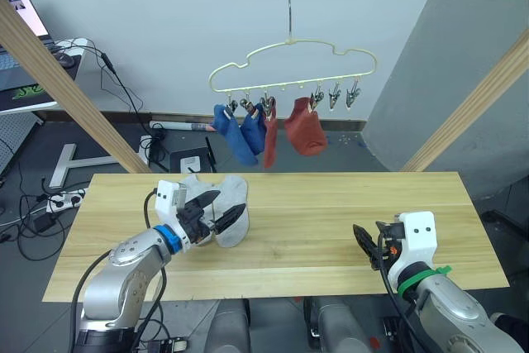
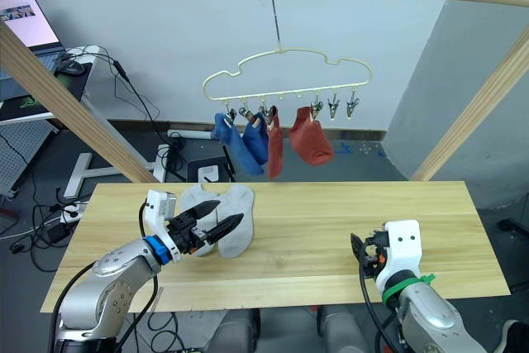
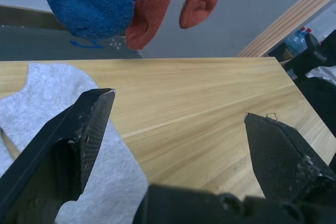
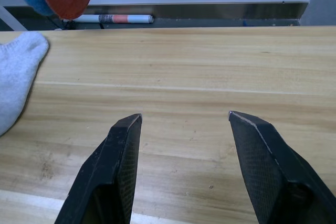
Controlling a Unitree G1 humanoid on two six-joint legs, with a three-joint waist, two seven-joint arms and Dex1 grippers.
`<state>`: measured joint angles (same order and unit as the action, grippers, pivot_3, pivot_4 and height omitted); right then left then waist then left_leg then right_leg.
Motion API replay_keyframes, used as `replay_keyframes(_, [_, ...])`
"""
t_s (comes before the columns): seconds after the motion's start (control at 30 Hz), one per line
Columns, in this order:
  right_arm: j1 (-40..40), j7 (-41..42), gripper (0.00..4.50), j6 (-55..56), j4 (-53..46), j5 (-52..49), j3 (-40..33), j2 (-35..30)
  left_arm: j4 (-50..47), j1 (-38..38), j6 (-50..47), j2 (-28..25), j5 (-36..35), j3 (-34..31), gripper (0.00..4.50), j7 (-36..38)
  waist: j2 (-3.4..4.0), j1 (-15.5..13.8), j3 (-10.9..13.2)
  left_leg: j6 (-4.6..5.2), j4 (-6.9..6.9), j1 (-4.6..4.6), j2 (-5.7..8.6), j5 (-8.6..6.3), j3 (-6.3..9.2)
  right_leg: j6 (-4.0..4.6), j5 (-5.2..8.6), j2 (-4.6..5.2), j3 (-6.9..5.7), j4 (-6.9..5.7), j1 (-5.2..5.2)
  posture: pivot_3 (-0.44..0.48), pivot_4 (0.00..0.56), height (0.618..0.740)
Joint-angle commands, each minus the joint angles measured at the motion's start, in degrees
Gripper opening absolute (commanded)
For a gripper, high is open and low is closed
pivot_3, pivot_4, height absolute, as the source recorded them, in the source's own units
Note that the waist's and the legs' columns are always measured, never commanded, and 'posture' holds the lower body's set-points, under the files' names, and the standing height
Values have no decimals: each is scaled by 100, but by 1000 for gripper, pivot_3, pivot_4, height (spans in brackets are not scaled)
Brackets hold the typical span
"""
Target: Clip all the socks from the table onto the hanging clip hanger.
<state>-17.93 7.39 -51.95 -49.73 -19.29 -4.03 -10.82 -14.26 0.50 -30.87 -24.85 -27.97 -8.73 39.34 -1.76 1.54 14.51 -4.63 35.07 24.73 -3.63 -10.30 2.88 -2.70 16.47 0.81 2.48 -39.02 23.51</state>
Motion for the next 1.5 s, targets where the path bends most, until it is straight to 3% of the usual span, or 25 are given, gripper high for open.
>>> replay_keyframes(0.03, [-12, -11, 2721, 18, -188, -100, -77, -6, -245, 30, 35, -62, -90, 13, 4500, 22, 0, 0, 0, 0, 0, 0, 0, 0, 0, 0, 0, 0, 0, 0, 0, 27, 219, 740])
replay_keyframes(0.13, [215, -93, 2721, -41, -160, -98, -77, 56, -195, 178, 81, -70, -109, 28, 4500, 69, 0, 0, 0, 0, 0, 0, 0, 0, 0, 0, -1, 0, 0, 0, 0, 26, 219, 740])
replay_keyframes(0.57, [2498, -536, 2721, -980, 315, -126, -339, 293, -55, 1831, -393, -422, -557, 245, 4500, 547, -1, -1, -1, 8, 2, -1, 1, 6, 3, -3, -14, -5, -2, -1, -3, 48, 218, 740])
replay_keyframes(0.97, [4550, -489, 2721, -759, 1938, 78, -280, 172, 642, 3340, -525, -493, -773, 381, 4500, 1059, 0, 7, 0, 9, 0, 1, 1, 6, 3, 22, -30, -9, -3, -2, -1, 47, 228, 740])
replay_keyframes(1.5, [5590, 198, 2721, 294, 3835, 249, 43, -81, 443, 3192, -563, -553, -773, 281, 4500, 908, 1, -12, 2, 10, -12, 2, 0, 6, 6, 24, -31, -9, -8, -2, 3, 114, 233, 740])
